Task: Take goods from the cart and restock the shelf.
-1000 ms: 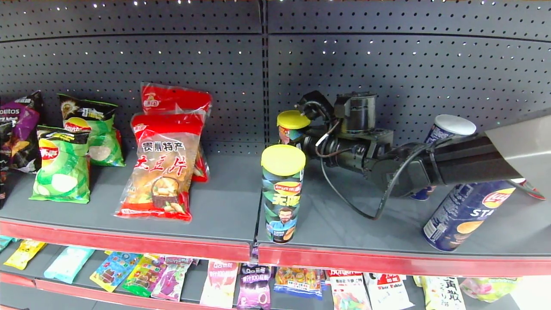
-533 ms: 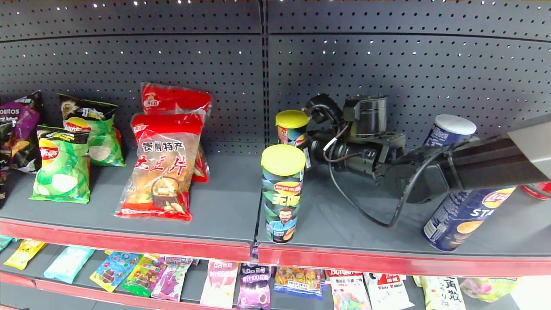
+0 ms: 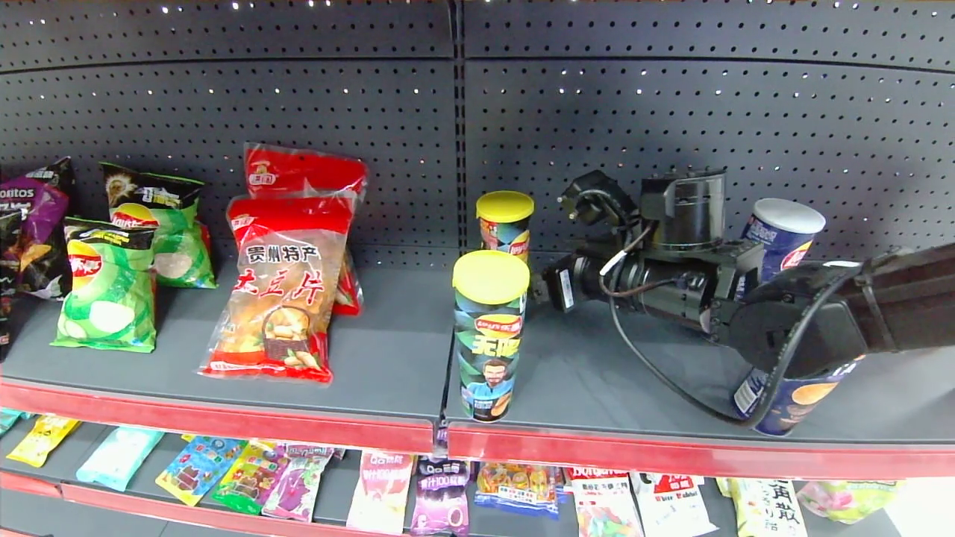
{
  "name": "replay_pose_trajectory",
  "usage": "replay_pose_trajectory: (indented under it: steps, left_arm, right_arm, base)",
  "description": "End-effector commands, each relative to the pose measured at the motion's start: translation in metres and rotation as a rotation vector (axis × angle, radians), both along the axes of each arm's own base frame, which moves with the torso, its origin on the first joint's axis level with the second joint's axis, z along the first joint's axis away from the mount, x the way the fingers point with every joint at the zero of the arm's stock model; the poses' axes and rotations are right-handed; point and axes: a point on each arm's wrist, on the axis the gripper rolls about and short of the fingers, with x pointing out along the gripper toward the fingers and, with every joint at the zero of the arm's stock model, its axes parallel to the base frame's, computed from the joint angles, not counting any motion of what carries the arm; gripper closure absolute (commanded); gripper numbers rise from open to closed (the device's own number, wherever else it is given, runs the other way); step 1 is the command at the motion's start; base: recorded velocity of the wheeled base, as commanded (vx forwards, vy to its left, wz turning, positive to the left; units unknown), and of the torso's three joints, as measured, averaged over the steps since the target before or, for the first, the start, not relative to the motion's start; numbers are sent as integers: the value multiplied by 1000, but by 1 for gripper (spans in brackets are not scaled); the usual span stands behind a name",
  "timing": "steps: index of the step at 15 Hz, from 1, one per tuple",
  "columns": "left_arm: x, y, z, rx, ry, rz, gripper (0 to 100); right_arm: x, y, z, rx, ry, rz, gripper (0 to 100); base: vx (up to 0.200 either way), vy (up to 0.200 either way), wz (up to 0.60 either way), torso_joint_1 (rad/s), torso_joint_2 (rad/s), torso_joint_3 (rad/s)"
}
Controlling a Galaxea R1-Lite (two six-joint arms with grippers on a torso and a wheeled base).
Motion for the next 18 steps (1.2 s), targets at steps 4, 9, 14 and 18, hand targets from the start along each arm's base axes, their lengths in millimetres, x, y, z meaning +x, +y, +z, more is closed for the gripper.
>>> replay_pose_trajectory:
  steps: [4, 9, 14, 18]
  left_arm:
    - [1, 0, 1, 0, 6, -4, 0]
    - [3, 0, 1, -2, 25, -8, 0]
    - [6, 0, 0, -3, 50, -13, 0]
    - [8, 0, 0, -10, 66, -45, 0]
  right_arm:
    - [-14, -26, 6, -4, 5, -97, 0]
    - [-49, -45, 13, -10, -1, -140, 0]
    - [-112, -72, 19, -1, -21, -96, 0]
    - [-162, -103, 20, 33, -63, -92, 0]
  base:
    - [0, 0, 0, 0, 0, 0]
    - [0, 0, 0, 0, 0, 0]
    - [0, 0, 0, 0, 0, 0]
    - [0, 0, 0, 0, 0, 0]
